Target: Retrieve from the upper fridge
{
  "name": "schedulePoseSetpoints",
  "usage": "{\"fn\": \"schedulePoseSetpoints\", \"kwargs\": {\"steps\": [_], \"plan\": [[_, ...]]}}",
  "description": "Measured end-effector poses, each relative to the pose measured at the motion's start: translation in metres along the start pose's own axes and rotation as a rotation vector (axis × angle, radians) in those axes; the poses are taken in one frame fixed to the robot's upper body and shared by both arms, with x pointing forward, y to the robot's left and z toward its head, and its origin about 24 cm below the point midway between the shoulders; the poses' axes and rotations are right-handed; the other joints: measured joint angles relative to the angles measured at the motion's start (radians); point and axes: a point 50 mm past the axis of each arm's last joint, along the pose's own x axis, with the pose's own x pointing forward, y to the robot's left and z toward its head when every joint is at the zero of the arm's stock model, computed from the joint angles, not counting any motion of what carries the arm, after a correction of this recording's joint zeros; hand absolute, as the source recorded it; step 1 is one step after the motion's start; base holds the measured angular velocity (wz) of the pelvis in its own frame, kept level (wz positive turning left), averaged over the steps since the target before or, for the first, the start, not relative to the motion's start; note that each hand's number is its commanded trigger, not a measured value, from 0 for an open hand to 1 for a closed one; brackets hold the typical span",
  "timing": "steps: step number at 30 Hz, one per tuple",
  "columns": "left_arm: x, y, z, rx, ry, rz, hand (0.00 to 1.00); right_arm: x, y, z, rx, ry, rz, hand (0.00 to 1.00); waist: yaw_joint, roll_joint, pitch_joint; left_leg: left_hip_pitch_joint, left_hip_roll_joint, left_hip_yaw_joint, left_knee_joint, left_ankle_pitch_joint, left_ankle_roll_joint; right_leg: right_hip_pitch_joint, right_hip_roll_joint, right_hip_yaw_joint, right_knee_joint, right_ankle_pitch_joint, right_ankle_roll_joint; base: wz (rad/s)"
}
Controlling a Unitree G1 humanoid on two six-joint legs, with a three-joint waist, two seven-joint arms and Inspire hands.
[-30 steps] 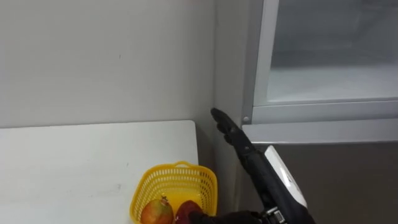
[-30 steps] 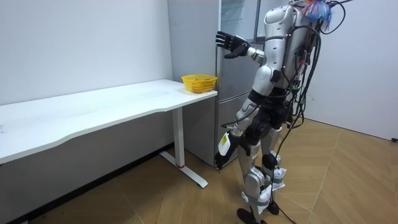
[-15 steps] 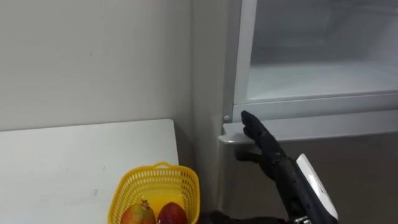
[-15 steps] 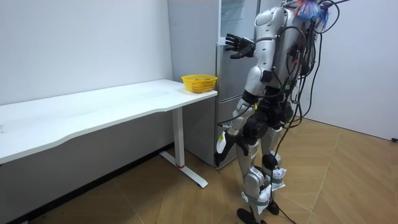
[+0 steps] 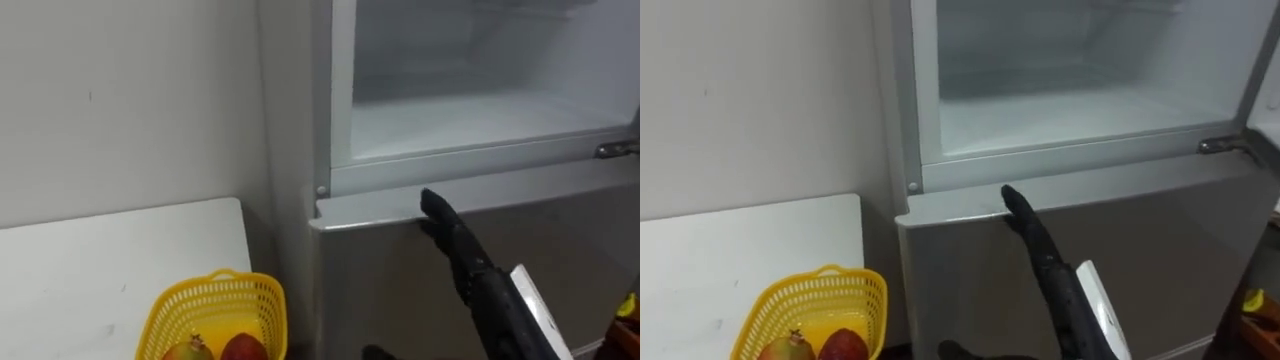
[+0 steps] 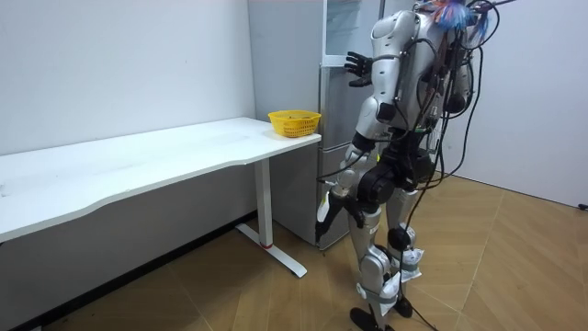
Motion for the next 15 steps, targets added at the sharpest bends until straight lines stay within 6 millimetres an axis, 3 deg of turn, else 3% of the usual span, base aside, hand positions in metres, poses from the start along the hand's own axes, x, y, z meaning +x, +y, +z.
{"fn": "schedulePoseSetpoints", "kwargs": {"steps": [4, 8, 12, 15], "plan": [[0.0, 0.0, 0.0, -0.001, 0.0, 0.001, 0.0, -0.012, -0.006, -0.019, -0.003, 0.12, -0.048, 0.0, -0.01, 0.003, 0.0033, -0.009, 0.006, 0.05, 0.002, -0.003, -0.002, -0.039, 0.01, 0.045, 0.026, 0.001, -0.002, -0.37], [-0.002, -0.004, -0.005, -0.02, 0.008, -0.004, 0.0, -0.022, -0.014, -0.025, 0.133, 0.175, -0.136, 0.0, -0.046, 0.0, 0.0035, -0.004, 0.009, 0.07, 0.006, -0.005, -0.005, -0.047, 0.017, 0.067, 0.022, 0.002, -0.002, -0.18], [-0.002, -0.003, -0.006, -0.02, 0.007, 0.018, 0.0, -0.037, -0.018, -0.042, 0.225, 0.274, -0.219, 0.0, -0.059, -0.007, -0.0025, 0.003, 0.01, 0.073, 0.005, -0.007, -0.008, -0.051, 0.022, 0.077, 0.024, 0.002, -0.003, -0.08], [-0.002, -0.003, -0.007, -0.041, 0.008, 0.031, 0.0, -0.06, -0.02, -0.065, 0.304, 0.417, -0.289, 0.0, -0.069, -0.011, -0.0036, 0.0, 0.011, 0.073, 0.005, -0.01, -0.01, -0.047, 0.024, 0.079, 0.023, 0.002, -0.003, 0.0]]}}
